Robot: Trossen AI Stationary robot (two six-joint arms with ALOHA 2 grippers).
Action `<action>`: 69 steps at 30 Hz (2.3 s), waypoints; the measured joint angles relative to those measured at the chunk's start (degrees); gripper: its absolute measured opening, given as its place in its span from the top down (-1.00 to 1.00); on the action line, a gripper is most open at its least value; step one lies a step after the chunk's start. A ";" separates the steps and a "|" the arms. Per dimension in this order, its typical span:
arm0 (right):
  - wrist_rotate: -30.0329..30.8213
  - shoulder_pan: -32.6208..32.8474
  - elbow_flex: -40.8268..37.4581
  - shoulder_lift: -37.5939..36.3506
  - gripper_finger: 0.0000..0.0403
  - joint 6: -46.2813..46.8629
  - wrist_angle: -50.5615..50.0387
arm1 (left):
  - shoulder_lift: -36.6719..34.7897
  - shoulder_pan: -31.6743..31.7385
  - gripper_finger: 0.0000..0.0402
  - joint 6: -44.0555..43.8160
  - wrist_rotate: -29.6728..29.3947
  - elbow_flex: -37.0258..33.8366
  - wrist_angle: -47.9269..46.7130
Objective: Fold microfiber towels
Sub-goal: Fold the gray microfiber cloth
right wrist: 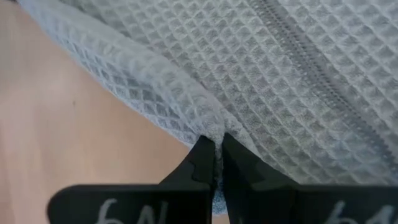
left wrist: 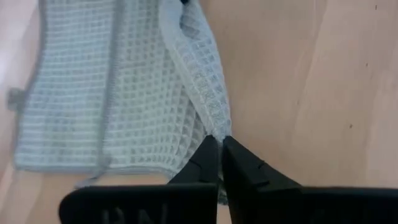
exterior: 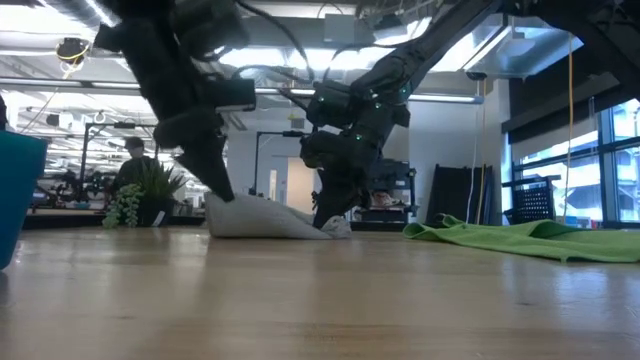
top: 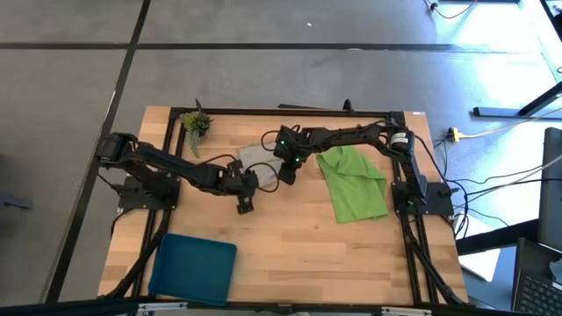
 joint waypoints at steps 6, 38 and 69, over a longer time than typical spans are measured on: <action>0.24 1.85 -0.02 0.00 0.93 0.04 -0.21 | -0.20 1.84 1.00 1.79 -0.04 2.97 -4.53; -0.04 2.73 -0.11 -0.14 0.93 -0.17 -0.58 | 11.79 15.09 1.00 10.50 0.37 3.30 -2.50; 7.68 -2.43 -0.15 -1.28 0.88 -0.01 0.03 | 12.17 13.94 1.00 19.69 1.25 3.14 -3.13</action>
